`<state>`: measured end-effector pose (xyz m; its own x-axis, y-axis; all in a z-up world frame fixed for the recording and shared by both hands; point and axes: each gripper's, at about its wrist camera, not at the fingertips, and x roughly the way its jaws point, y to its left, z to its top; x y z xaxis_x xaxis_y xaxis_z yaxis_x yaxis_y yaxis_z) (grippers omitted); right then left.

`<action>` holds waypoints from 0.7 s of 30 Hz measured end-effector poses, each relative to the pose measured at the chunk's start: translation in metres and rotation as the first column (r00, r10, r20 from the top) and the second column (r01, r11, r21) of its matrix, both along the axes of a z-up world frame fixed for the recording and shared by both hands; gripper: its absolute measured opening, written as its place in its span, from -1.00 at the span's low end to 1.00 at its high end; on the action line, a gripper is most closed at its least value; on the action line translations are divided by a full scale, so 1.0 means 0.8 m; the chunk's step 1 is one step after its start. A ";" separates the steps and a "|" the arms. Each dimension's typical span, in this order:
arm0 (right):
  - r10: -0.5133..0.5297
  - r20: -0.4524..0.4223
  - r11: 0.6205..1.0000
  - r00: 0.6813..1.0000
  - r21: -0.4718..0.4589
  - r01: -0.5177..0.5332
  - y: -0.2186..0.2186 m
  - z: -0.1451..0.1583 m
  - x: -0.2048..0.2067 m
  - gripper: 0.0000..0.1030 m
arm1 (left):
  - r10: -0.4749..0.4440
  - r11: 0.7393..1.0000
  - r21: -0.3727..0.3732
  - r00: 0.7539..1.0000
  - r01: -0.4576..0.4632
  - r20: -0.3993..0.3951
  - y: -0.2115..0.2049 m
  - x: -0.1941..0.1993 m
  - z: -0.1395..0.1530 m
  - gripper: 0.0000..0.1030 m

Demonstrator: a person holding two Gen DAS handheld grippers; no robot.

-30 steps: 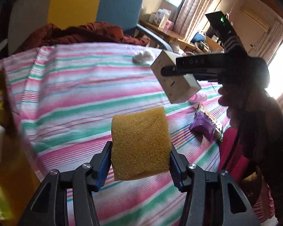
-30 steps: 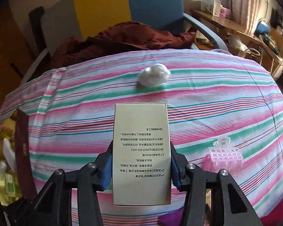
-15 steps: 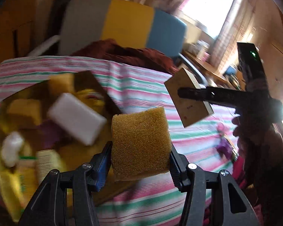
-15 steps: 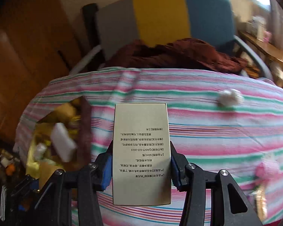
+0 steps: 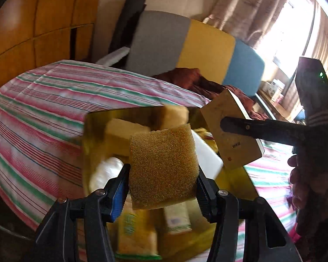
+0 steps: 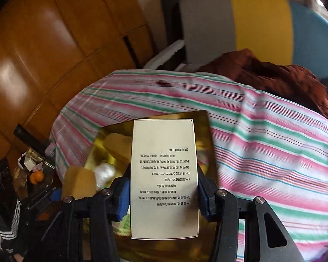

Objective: Organize objects
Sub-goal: 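Carry the sponge and cream box into the gold tray and release both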

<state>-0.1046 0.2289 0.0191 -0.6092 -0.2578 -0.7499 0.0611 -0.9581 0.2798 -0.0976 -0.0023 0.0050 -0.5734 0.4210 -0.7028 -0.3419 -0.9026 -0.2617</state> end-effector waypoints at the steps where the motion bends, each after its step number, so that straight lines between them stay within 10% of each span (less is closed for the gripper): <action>1: 0.007 0.004 1.000 1.000 -0.006 -0.007 -0.011 -0.001 -0.009 -0.02 | 0.009 1.000 0.001 1.000 -0.009 -0.001 -0.006 -0.007 -0.002 0.09; 5: 0.003 0.014 0.999 1.000 -0.042 -0.002 -0.042 -0.002 -0.045 0.03 | 0.059 0.998 0.007 0.998 -0.059 0.025 -0.019 -0.036 -0.015 0.22; 10: -0.003 0.035 0.999 0.999 -0.052 0.005 -0.061 -0.012 -0.073 0.60 | 0.102 0.995 0.017 0.993 -0.103 0.066 -0.035 -0.052 -0.031 0.40; 21: -0.028 0.049 0.999 0.998 0.022 0.027 -0.039 -0.031 -0.015 0.99 | 0.148 0.988 -0.043 0.988 -0.147 0.038 -0.038 -0.012 -0.026 0.40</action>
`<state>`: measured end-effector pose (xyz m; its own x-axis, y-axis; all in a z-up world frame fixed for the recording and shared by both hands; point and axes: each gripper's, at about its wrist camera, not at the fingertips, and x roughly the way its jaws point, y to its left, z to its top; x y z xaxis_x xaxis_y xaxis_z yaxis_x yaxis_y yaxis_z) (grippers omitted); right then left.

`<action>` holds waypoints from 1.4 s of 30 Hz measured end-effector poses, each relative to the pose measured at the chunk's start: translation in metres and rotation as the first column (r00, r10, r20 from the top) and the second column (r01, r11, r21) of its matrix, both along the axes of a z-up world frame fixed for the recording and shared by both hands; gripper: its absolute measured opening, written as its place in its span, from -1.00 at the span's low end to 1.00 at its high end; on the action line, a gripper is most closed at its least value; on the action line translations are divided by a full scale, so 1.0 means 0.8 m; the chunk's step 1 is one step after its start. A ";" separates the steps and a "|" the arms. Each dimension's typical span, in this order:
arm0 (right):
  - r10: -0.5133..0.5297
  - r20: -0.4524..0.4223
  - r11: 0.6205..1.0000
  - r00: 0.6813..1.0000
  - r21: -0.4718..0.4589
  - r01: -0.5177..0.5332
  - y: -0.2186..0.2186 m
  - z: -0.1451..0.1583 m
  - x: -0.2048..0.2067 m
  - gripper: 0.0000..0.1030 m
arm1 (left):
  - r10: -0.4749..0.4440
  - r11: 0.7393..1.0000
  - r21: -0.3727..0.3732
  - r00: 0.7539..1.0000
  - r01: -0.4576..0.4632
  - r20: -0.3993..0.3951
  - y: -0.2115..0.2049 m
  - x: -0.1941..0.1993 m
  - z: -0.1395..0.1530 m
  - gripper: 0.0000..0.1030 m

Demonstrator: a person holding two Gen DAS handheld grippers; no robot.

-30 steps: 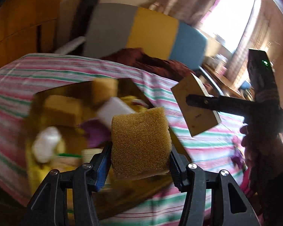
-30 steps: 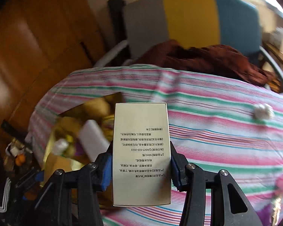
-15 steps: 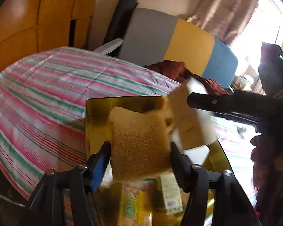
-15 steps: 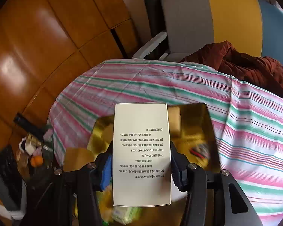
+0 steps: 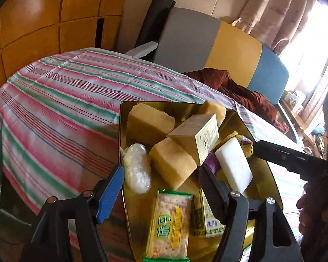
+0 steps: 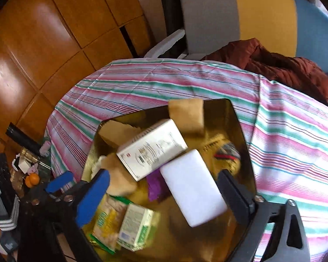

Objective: Organize objects
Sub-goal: 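Carry the sponge and cream box into the gold tray and release both, then move both grippers back toward the purple sachet and biscuit packet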

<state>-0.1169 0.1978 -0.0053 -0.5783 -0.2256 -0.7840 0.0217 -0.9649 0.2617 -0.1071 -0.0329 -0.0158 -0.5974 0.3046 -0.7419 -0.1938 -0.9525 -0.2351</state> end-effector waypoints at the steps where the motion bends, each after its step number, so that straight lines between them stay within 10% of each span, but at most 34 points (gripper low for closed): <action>1: -0.001 -0.008 1.000 1.000 0.009 0.001 0.001 0.001 0.006 0.99 | 0.006 1.000 -0.010 1.000 -0.006 -0.006 0.001 0.004 0.002 0.40; 15: -0.010 -0.174 0.968 0.985 0.245 0.054 -0.011 0.019 0.083 0.99 | 0.008 0.991 -0.131 0.993 -0.024 -0.120 0.026 0.056 0.022 0.44; 42: -0.147 -0.227 0.913 0.963 0.344 0.220 0.033 0.000 0.155 0.99 | -0.125 0.977 -0.187 0.986 0.102 -0.112 0.073 0.092 0.009 0.44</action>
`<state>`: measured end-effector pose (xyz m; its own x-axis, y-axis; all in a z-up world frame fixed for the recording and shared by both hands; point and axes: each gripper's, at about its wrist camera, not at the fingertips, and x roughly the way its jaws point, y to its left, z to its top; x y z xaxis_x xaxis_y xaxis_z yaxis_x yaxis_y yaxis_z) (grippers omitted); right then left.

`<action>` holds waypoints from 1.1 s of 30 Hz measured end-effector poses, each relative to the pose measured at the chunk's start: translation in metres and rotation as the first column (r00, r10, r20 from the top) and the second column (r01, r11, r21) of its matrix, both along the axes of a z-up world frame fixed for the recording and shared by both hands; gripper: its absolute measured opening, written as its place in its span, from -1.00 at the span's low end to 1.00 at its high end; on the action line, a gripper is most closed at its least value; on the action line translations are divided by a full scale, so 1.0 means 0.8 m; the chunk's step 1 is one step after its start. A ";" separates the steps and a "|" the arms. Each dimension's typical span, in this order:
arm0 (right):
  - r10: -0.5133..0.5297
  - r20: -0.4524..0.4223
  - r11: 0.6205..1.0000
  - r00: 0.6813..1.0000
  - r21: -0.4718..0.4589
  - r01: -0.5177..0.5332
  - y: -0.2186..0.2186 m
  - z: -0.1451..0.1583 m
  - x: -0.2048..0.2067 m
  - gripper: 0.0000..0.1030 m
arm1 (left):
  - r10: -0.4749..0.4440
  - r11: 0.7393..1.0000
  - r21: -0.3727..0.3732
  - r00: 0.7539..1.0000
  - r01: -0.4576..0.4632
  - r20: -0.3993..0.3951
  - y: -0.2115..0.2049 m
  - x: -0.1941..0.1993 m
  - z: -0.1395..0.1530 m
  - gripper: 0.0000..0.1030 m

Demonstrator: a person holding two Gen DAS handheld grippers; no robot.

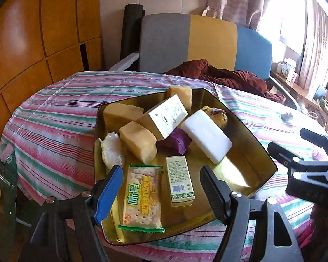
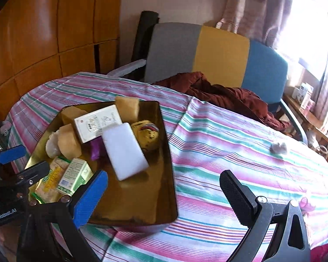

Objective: Organize objects
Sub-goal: 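Move both grippers back toward the purple sachet and biscuit packet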

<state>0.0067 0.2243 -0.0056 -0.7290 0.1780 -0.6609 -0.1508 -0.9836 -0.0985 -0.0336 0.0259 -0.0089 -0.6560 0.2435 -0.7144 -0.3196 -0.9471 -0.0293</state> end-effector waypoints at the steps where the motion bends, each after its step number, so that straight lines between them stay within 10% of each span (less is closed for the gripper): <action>1: -0.010 0.002 1.000 1.000 -0.001 0.010 0.004 -0.001 0.001 0.99 | -0.007 1.000 -0.002 1.000 0.007 0.001 0.002 0.001 -0.001 0.44; 17: -0.239 0.080 0.971 0.968 0.041 0.236 0.130 -0.024 0.059 0.99 | -0.064 0.997 -0.046 0.998 0.063 -0.010 0.020 0.011 -0.003 0.44; 33: -0.535 0.056 0.840 0.843 -0.066 0.538 0.310 0.002 0.133 0.99 | -0.095 0.992 -0.085 0.995 0.093 -0.029 0.037 0.017 0.000 0.44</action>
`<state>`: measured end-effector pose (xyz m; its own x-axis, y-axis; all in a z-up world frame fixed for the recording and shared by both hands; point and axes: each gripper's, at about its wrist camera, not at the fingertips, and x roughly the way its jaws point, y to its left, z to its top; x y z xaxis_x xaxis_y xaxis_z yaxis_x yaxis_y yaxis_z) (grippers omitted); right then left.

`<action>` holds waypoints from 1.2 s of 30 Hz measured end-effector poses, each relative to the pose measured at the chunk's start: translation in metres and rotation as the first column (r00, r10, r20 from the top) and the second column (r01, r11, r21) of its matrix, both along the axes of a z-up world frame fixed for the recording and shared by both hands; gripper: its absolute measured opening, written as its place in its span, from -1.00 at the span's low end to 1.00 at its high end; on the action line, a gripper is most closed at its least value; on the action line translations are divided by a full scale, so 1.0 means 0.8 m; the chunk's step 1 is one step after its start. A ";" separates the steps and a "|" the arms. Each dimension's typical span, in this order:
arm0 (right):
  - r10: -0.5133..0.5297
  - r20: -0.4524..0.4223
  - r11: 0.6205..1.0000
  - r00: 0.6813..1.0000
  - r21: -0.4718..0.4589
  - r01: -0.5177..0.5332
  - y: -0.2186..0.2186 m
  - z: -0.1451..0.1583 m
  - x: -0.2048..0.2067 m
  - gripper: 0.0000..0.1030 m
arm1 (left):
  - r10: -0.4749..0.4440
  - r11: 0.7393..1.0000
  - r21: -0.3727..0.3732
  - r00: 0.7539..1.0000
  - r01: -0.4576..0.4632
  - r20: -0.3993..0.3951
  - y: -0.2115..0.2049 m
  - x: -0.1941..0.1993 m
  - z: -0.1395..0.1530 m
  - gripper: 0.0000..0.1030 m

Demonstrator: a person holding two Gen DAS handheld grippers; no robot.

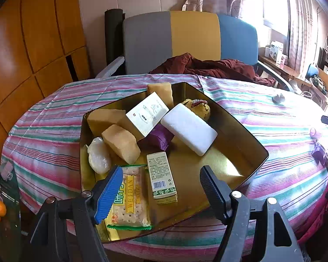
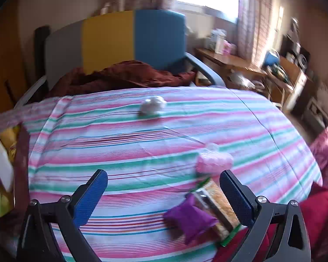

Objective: Organize objects
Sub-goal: 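Move both grippers back toward the purple sachet and biscuit packet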

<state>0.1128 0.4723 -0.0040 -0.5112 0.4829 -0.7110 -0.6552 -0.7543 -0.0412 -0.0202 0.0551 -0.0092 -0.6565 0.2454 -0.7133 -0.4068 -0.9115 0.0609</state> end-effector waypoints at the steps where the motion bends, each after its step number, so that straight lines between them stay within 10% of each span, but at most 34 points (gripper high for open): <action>1: -0.021 -0.014 1.000 1.000 -0.016 0.021 0.008 -0.001 0.006 0.99 | -0.002 1.000 -0.004 1.000 0.002 -0.004 0.002 0.001 0.001 0.44; 21: -0.107 -0.137 0.975 0.985 -0.209 0.077 0.050 -0.013 0.035 0.99 | -0.144 0.989 -0.012 0.990 0.144 -0.003 0.065 0.010 0.011 0.44; 36: -0.148 -0.222 0.958 0.964 -0.273 0.084 0.063 -0.004 0.057 0.99 | -0.392 0.920 0.028 0.914 0.392 0.108 0.185 0.025 -0.005 0.44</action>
<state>0.1580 0.5228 -0.0076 -0.6319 0.3649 -0.6838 -0.7055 -0.6362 0.3124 -0.0003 0.2034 -0.0129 -0.4252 0.4716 -0.7725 -0.7353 -0.6777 -0.0091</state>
